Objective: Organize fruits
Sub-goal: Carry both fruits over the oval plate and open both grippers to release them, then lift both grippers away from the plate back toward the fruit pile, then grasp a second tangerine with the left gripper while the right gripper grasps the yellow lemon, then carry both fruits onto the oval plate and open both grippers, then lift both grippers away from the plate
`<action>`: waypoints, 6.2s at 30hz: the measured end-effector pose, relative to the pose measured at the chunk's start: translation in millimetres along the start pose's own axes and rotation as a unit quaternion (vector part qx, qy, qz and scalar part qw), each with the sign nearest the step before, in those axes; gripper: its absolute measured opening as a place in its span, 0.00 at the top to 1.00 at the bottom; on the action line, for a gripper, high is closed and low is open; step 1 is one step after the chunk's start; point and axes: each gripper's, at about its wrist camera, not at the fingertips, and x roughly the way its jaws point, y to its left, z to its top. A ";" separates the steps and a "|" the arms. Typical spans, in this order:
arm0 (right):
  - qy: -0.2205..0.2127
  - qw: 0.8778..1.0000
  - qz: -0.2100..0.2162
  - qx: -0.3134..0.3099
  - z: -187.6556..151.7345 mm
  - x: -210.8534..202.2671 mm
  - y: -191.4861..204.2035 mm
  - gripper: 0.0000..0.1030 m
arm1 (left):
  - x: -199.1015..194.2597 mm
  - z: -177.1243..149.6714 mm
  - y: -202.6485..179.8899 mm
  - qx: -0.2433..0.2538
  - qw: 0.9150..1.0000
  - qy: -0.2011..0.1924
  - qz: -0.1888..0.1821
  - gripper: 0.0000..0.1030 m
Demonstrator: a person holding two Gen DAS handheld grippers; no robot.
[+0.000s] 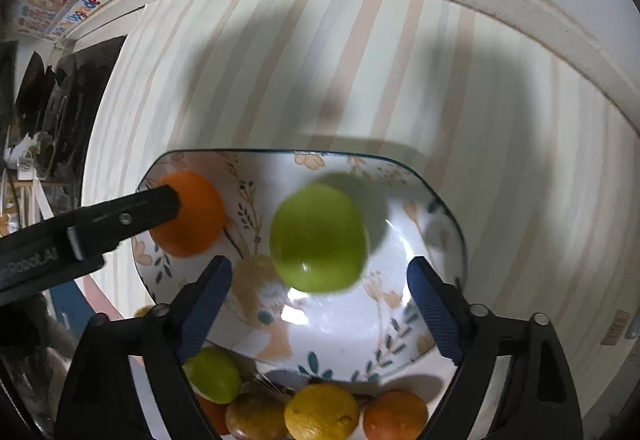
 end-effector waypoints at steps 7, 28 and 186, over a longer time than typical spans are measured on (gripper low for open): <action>-0.022 0.999 -0.027 -0.022 -37.5 -30.6 -2.9 0.11 | -30.5 -47.0 2.9 0.010 0.996 -0.065 0.062 0.14; -0.158 0.984 -0.029 -0.071 -169.1 -134.0 6.8 0.11 | -120.4 -198.2 -6.4 0.007 0.974 -0.210 0.083 0.14; -0.056 0.998 0.025 0.006 -67.8 -13.6 25.9 0.10 | -24.8 -82.0 35.6 0.028 0.994 -0.101 0.021 0.51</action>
